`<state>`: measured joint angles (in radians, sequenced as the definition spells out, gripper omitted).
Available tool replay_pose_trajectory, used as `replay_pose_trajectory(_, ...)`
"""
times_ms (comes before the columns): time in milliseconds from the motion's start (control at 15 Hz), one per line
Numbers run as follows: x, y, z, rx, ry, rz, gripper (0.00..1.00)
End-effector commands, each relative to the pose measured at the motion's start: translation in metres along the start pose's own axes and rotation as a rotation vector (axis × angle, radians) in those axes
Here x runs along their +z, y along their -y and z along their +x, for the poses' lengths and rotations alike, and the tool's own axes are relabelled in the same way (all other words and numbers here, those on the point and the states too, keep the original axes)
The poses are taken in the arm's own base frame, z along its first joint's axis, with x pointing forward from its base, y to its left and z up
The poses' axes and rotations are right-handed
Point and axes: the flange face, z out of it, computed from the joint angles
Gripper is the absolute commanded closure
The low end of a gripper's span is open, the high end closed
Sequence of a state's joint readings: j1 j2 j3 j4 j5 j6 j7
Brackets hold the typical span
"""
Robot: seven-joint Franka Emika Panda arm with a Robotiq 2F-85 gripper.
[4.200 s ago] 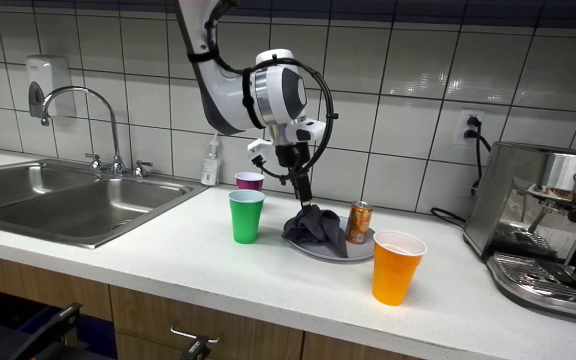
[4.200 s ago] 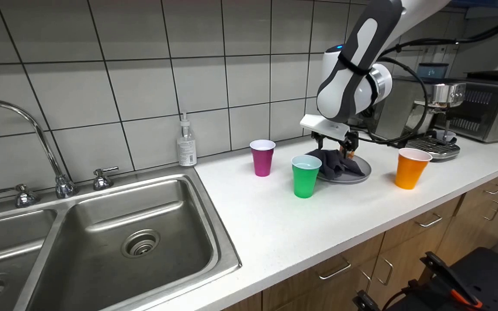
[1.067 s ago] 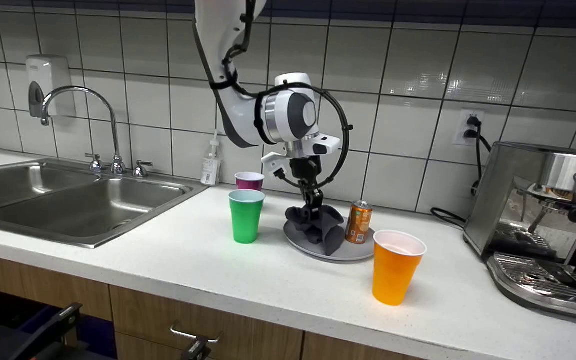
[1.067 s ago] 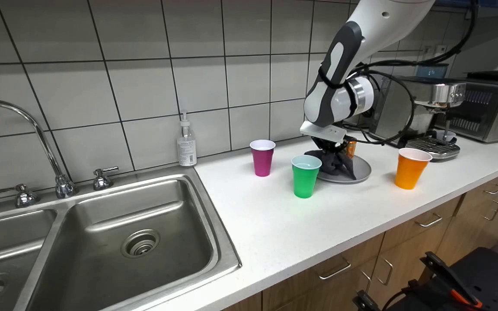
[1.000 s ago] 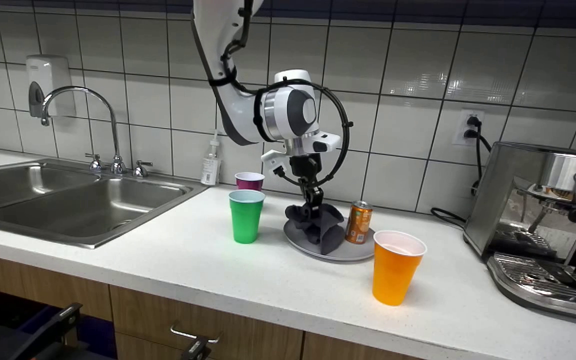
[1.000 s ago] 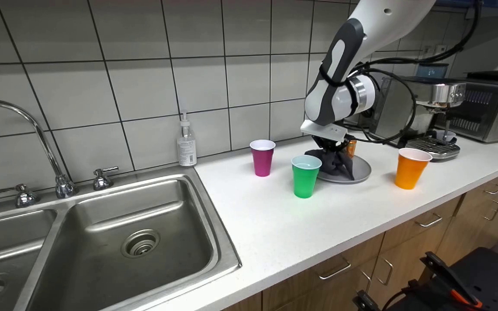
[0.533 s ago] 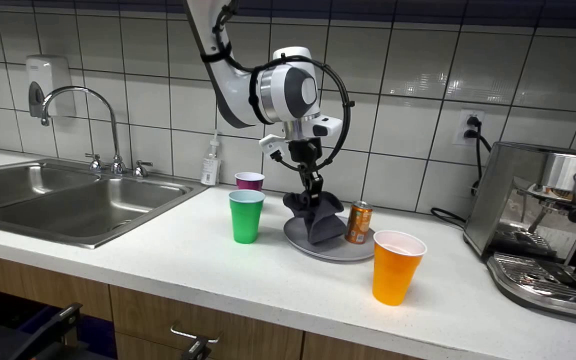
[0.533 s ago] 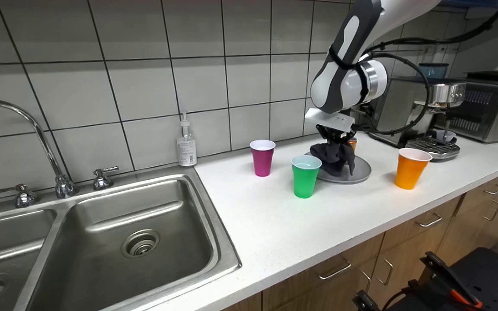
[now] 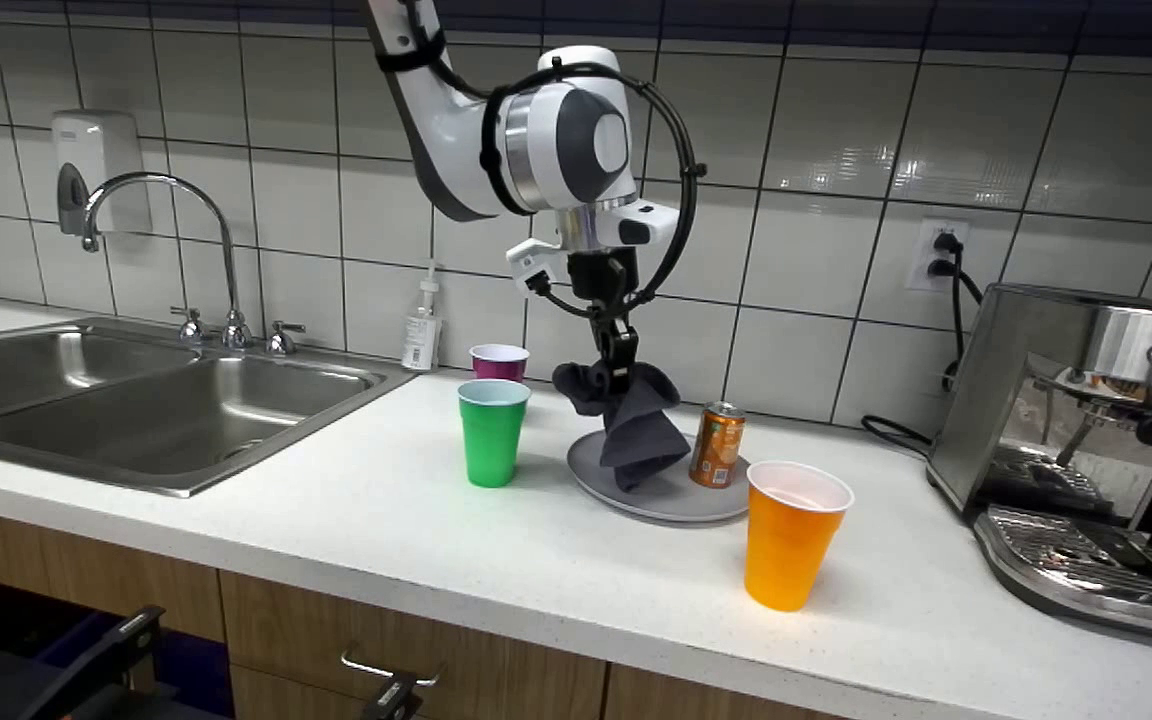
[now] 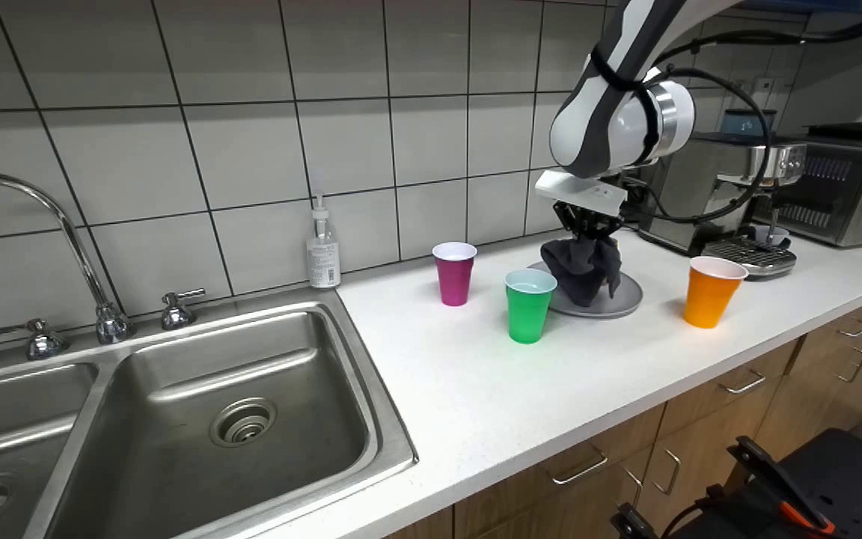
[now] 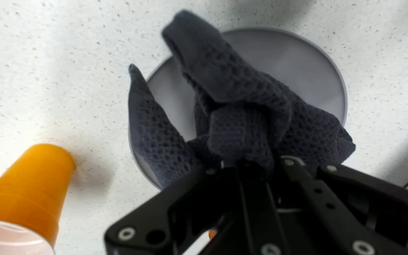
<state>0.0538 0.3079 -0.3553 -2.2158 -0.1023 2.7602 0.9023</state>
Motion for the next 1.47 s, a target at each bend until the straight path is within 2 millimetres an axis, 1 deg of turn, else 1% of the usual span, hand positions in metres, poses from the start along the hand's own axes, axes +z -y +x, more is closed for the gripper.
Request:
replay_pose_trajectory(0,-0.024,-0.018,-0.012,-0.001,0.011,0.011,0.98)
replay_pose_trajectory(467,-0.050,-0.038,-0.029,-0.012,0.017,0.034,0.98)
replay_pose_trajectory(933,-0.082,-0.055,-0.042,-0.015,0.001,0.072,0.98)
replay_pose_trajectory(1133,-0.090,-0.062,-0.050,-0.016,0.003,0.080,0.98)
replay_pose_trajectory(1400,-0.094,-0.075,-0.063,-0.014,0.018,0.078,0.98)
